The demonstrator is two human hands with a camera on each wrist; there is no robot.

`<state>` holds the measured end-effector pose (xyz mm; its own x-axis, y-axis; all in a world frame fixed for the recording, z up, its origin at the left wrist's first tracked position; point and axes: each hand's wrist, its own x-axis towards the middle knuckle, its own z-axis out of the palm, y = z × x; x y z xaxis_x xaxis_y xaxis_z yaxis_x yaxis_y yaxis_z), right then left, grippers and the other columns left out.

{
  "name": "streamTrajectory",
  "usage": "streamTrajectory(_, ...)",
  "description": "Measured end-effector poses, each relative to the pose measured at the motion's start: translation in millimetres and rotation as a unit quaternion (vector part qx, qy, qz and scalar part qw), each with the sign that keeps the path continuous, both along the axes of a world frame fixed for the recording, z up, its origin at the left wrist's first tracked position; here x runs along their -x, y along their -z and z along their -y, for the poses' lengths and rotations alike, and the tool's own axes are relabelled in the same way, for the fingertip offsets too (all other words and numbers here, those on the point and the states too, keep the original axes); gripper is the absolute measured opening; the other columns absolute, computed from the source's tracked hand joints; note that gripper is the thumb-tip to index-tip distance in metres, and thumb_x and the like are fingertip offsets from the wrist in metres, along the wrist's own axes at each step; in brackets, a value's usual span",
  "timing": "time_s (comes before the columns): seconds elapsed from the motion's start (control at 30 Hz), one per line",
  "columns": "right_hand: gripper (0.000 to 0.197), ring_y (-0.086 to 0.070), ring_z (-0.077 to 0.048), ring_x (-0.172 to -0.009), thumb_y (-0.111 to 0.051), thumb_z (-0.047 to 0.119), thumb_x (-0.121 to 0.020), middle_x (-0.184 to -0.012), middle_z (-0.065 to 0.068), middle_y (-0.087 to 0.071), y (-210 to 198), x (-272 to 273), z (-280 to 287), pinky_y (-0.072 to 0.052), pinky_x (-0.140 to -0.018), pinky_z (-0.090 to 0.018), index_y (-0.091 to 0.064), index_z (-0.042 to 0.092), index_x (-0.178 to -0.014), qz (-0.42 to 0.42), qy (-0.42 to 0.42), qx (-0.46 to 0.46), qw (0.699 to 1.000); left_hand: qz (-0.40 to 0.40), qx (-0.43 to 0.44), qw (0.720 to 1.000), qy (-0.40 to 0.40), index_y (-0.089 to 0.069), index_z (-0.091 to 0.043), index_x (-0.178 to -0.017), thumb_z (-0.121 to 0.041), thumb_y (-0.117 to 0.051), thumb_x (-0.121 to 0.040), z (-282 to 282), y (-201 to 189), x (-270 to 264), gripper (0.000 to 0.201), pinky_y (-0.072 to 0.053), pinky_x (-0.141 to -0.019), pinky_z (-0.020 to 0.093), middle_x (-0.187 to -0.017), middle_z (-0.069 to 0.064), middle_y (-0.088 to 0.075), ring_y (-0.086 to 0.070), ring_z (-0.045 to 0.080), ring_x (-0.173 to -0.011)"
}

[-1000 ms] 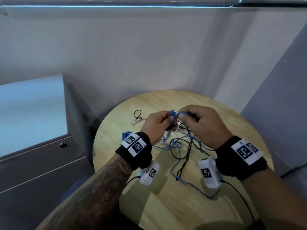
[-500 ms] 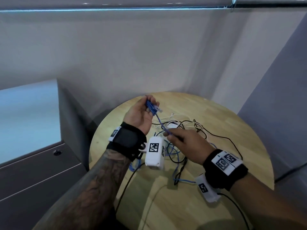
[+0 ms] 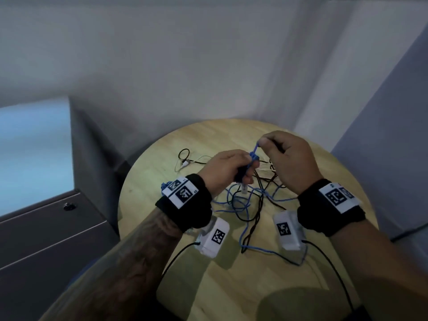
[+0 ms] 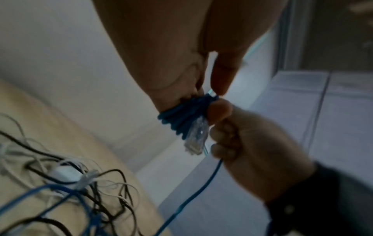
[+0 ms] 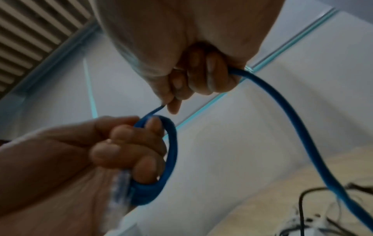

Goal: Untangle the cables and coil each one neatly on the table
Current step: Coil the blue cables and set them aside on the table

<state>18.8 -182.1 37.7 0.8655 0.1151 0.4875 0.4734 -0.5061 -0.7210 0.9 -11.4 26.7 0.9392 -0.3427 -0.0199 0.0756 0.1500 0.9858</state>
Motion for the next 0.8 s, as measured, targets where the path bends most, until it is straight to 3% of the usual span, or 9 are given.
streamTrajectory(0.07,0.017,-0.058,-0.009,-0.074,-0.060,0.021,-0.099,-0.081,-0.004,-0.069,6,-1,-2,-0.045,-0.069,-0.025,-0.072,0.013,-0.089,-0.033,-0.022,-0.041,0.998,-0.059,0.096,0.993,0.039,-0.057,0.000,-0.090,-0.011,-0.036,-0.099,-3,-8,4,0.025,-0.050,-0.065,0.029,-0.064,0.003,-0.048,-0.043,0.016,-0.052)
streamTrajectory(0.17,0.022,-0.054,-0.011,-0.073,-0.051,0.021,-0.104,-0.082,-0.010,-0.066,24,6,-12,-0.046,-0.070,-0.029,-0.071,0.014,-0.097,-0.066,-0.087,-0.035,0.993,-0.120,0.288,0.950,0.022,-0.058,0.000,-0.092,-0.015,-0.038,-0.096,-7,-13,7,0.024,-0.054,-0.068,0.029,-0.063,-0.001,-0.048,-0.045,0.011,-0.052)
streamTrajectory(0.27,0.024,-0.045,-0.008,-0.058,-0.048,0.028,-0.105,-0.062,0.005,-0.045,35,19,-16,-0.053,-0.059,-0.038,-0.069,0.017,-0.108,-0.166,-0.118,0.015,0.979,-0.106,0.399,0.909,-0.064,-0.058,0.001,-0.094,-0.012,-0.039,-0.098,-16,-11,-2,0.024,-0.056,-0.075,0.028,-0.067,0.000,-0.055,-0.055,0.011,-0.056)
streamTrajectory(0.37,0.025,-0.050,-0.007,-0.055,-0.046,0.032,-0.105,-0.058,0.014,-0.051,37,35,-18,-0.053,-0.060,-0.038,-0.067,0.024,-0.116,-0.212,-0.160,0.099,0.959,-0.074,0.422,0.895,-0.127,-0.057,-0.002,-0.091,-0.013,-0.039,-0.100,-29,-11,-14,0.023,-0.056,-0.081,0.027,-0.070,0.003,-0.060,-0.059,0.015,-0.068)
streamTrajectory(0.47,0.026,-0.052,-0.003,-0.059,-0.045,0.037,-0.104,-0.070,0.012,-0.059,32,49,-24,-0.044,-0.061,-0.032,-0.066,0.027,-0.115,-0.158,-0.210,0.202,0.943,-0.032,0.357,0.915,-0.184,-0.056,-0.004,-0.089,-0.011,-0.038,-0.102,-32,-4,-21,0.024,-0.055,-0.079,0.026,-0.077,0.004,-0.056,-0.057,0.017,-0.073)
streamTrajectory(0.53,0.023,-0.052,-0.010,-0.061,-0.049,0.038,-0.101,-0.070,0.002,-0.058,25,53,-27,-0.045,-0.063,-0.038,-0.066,0.023,-0.096,-0.104,-0.210,0.242,0.941,0.036,0.208,0.948,-0.237,-0.060,0.000,-0.090,-0.007,-0.045,-0.100,-30,6,-21,0.019,-0.054,-0.072,0.028,-0.077,0.007,-0.057,-0.059,0.019,-0.068)
streamTrajectory(0.6,0.026,-0.046,-0.013,-0.057,-0.056,0.033,-0.096,-0.062,-0.001,-0.050,14,51,-24,-0.042,-0.060,-0.038,-0.058,0.016,-0.076,-0.055,-0.175,0.204,0.962,0.110,-0.004,0.963,-0.247,-0.065,0.004,-0.088,-0.004,-0.054,-0.097,-29,14,-17,0.016,-0.053,-0.066,0.024,-0.069,0.003,-0.063,-0.062,0.013,-0.061)
streamTrajectory(0.67,0.025,-0.040,-0.008,-0.055,-0.063,0.025,-0.094,-0.059,0.000,-0.048,-1,42,-16,-0.037,-0.056,-0.031,-0.059,0.013,-0.072,-0.033,-0.118,0.095,0.988,0.134,-0.130,0.966,-0.177,-0.066,0.008,-0.089,-0.003,-0.054,-0.096,-23,15,-9,0.017,-0.049,-0.060,0.016,-0.063,-0.003,-0.063,-0.060,0.003,-0.054)
streamTrajectory(0.8,0.018,-0.047,-0.005,-0.060,-0.065,0.019,-0.093,-0.065,0.005,-0.058,-11,22,2,-0.040,-0.059,-0.019,-0.067,0.023,-0.076,-0.016,-0.030,0.003,0.999,0.056,-0.106,0.992,-0.030,-0.064,0.004,-0.095,-0.018,-0.039,-0.104,-6,3,9,0.034,-0.049,-0.065,0.027,-0.072,0.009,-0.060,-0.058,0.021,-0.061)
